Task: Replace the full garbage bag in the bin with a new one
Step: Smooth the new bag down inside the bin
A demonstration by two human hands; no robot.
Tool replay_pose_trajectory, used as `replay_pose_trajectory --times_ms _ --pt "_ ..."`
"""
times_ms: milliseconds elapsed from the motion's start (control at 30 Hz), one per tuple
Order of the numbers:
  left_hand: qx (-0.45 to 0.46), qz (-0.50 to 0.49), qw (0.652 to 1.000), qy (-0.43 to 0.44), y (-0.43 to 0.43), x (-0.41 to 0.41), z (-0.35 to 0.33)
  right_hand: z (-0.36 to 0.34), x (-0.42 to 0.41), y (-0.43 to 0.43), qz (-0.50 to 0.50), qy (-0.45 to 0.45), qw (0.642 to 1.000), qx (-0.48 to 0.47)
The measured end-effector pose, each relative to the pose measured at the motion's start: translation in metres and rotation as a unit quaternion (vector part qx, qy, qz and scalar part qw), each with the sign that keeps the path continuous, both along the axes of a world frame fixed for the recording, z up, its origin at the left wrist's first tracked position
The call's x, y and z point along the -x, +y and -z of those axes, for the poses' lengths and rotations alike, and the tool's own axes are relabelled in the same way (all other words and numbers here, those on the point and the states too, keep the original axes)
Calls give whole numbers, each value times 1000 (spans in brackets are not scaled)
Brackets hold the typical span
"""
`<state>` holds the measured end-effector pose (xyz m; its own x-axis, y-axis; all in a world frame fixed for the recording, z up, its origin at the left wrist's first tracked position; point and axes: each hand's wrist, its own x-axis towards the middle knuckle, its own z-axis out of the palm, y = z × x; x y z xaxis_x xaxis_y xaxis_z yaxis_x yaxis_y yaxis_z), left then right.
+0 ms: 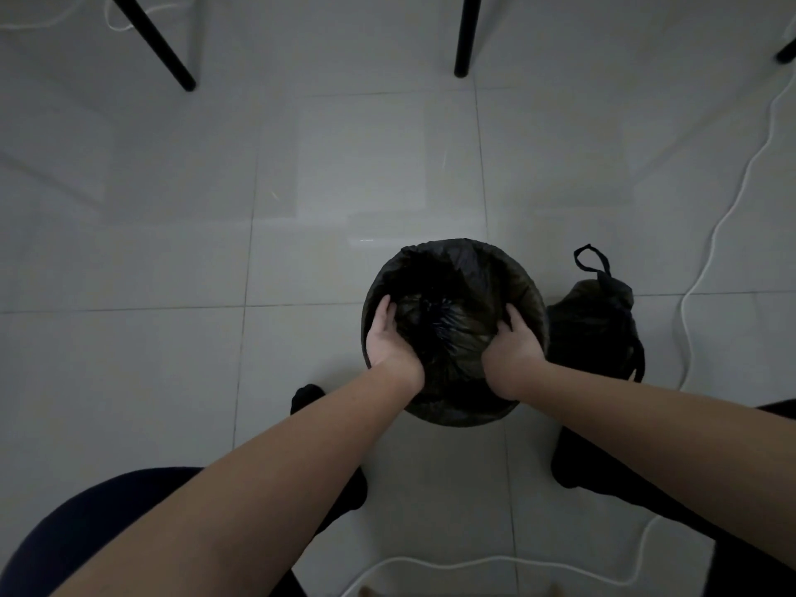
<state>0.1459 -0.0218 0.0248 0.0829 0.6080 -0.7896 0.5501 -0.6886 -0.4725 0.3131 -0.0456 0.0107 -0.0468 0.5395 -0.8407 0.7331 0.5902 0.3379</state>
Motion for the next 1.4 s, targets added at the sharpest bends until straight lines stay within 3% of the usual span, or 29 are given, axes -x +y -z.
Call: replay_pose_trajectory --times_ms 133,300,400,500,600,700,767,1033,1200,1333,1400 --pt "19 -45 996 -70 -5 -8 -1 -4 1 -3 -2 68 997 -42" --pt "6 -21 1000 -21 -2 6 -3 -2 -12 -4 67 30 997 17" --pt "-18 2 998 -58 2 5 -4 -9 -11 -3 72 145 987 10" --pt "-52 38 994 -90 1 -1 -5 -10 -7 3 -6 256 961 -108" --pt "-61 16 995 -80 2 2 -3 -7 -15 14 -28 187 971 -144" --pt "-40 12 998 -44 4 10 1 0 -29 16 -31 39 994 -95" --pt "-37 26 998 -33 6 12 3 5 -32 15 -34 3 997 -65" --pt "-27 -12 994 -101 0 -3 -1 1 -20 10 -41 105 991 -77" --pt "-23 12 1000 -17 -3 0 -2 -3 -27 -1 35 6 999 29" --pt "-62 46 996 -43 -1 -7 -9 -8 -6 -8 136 46 981 132" --pt "-65 42 993 -89 -3 -14 -10 -17 1 -10 161 97 973 136"
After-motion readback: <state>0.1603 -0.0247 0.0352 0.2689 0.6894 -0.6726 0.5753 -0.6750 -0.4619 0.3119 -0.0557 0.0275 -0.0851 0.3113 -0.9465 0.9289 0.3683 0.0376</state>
